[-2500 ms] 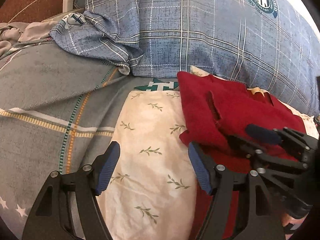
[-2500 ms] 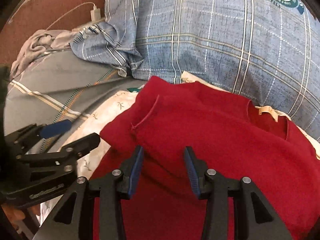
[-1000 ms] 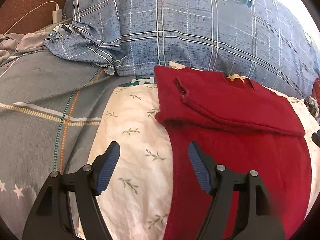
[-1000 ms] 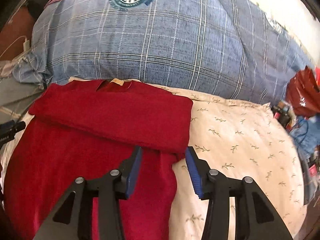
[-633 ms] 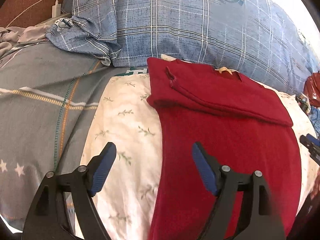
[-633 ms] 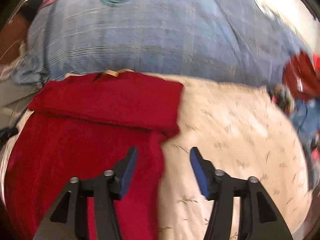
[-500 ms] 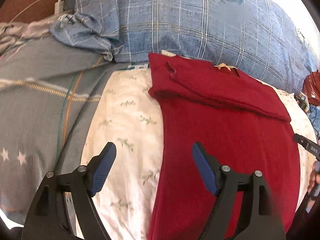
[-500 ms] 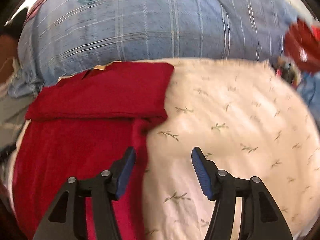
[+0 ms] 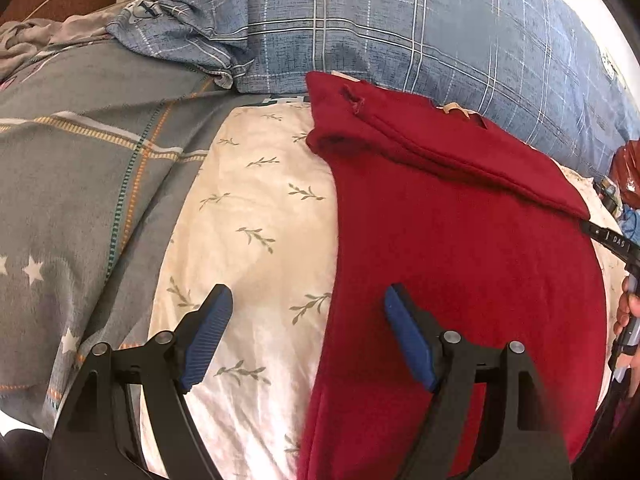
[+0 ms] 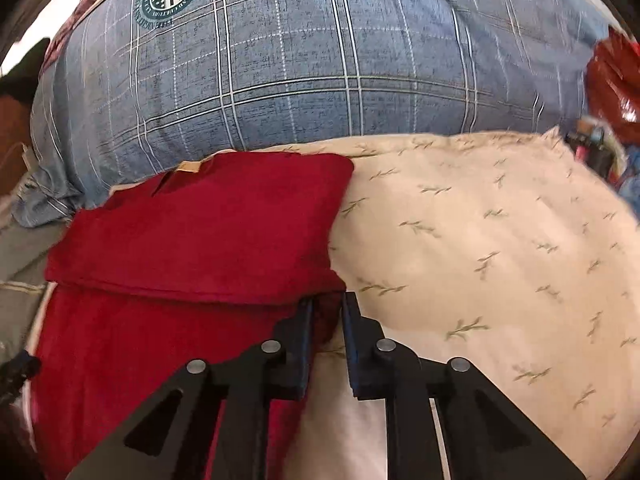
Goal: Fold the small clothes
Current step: 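Open the right gripper and withdraw it from the folded sweater, then grasp the hem end of the red sweater strip with both grippers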
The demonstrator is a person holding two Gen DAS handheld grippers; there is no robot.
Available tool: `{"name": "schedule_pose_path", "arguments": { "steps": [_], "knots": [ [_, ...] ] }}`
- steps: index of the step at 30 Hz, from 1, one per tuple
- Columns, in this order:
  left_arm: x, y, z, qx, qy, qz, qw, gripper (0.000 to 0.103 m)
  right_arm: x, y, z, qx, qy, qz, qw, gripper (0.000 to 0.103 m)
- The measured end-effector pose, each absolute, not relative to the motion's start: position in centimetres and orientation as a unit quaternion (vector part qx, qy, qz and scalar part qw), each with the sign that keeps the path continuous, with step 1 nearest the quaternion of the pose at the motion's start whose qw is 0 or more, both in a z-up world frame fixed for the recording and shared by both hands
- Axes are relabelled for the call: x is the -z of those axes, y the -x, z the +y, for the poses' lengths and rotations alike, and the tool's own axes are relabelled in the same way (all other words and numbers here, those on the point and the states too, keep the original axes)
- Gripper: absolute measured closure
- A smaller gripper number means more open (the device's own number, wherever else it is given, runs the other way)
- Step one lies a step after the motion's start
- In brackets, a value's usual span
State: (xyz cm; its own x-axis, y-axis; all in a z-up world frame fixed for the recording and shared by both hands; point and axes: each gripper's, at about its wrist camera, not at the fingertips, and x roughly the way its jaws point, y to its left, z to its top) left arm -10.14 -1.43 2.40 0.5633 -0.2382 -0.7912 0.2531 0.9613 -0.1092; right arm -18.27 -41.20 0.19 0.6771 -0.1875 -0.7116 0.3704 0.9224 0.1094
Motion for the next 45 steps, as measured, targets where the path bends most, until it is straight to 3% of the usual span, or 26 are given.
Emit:
{"name": "schedule_pose_path", "arguments": {
  "steps": [6, 9, 10, 12, 13, 14, 15, 19, 21, 25, 28, 35, 45],
  "knots": [
    [-2.7, 11.1, -1.0, 0.140, -0.012, 0.444, 0.885, 0.025, -1.3, 19.7, -40.0, 0.146, -0.113, 0.380, 0.906, 0.083],
    [-2.7, 11.9, -0.7, 0.140, -0.017, 0.443, 0.885, 0.025, -1.9, 22.5, -38.9, 0.104, -0.134, 0.387, 0.906, 0.068],
    [-2.6, 12.2, -0.6, 0.141, -0.016, 0.444, 0.884, 0.025, -1.8, 22.8, -38.4, 0.092, -0.135, 0.392, 0.906, 0.059],
    [-2.6, 12.6, -0.5, 0.143, -0.013, 0.447, 0.883, 0.025, -1.0, 23.6, -37.3, 0.075, -0.135, 0.403, 0.902, 0.055],
    [-2.5, 12.9, -0.5, 0.144, -0.011, 0.449, 0.882, 0.025, -0.4, 23.6, -36.9, 0.071, -0.131, 0.412, 0.899, 0.063],
    [-2.6, 13.2, -0.5, 0.144, -0.011, 0.450, 0.881, 0.025, 0.1, 23.5, -36.7, 0.073, -0.122, 0.420, 0.896, 0.082],
    [-2.6, 13.4, -0.5, 0.144, -0.011, 0.451, 0.881, 0.025, 0.3, 23.7, -36.4, 0.086, -0.103, 0.422, 0.897, 0.091],
    [-2.9, 15.3, 0.3, 0.141, -0.019, 0.448, 0.883, 0.025, -1.1, 25.2, -37.2, 0.101, -0.094, 0.400, 0.906, 0.103],
    [-2.7, 15.8, 0.7, 0.140, -0.018, 0.455, 0.879, 0.025, -1.2, 26.0, -38.1, 0.115, -0.100, 0.398, 0.905, 0.103],
    [-2.4, 17.0, 1.2, 0.148, -0.017, 0.471, 0.869, 0.025, -1.7, 29.2, -38.3, 0.035, -0.168, 0.391, 0.904, 0.089],
    [-2.2, 18.1, 1.2, 0.154, -0.033, 0.475, 0.866, 0.025, -1.5, 31.4, -36.7, -0.012, -0.155, 0.419, 0.894, 0.050],
    [-1.6, 20.1, 1.1, 0.178, -0.062, 0.486, 0.853, 0.025, 1.9, 34.4, -34.5, -0.069, -0.164, 0.502, 0.846, 0.049],
    [-1.6, 21.0, 1.3, 0.206, -0.064, 0.503, 0.837, 0.024, 2.4, 35.2, -32.0, -0.142, -0.179, 0.508, 0.831, 0.049]
  ]
}}
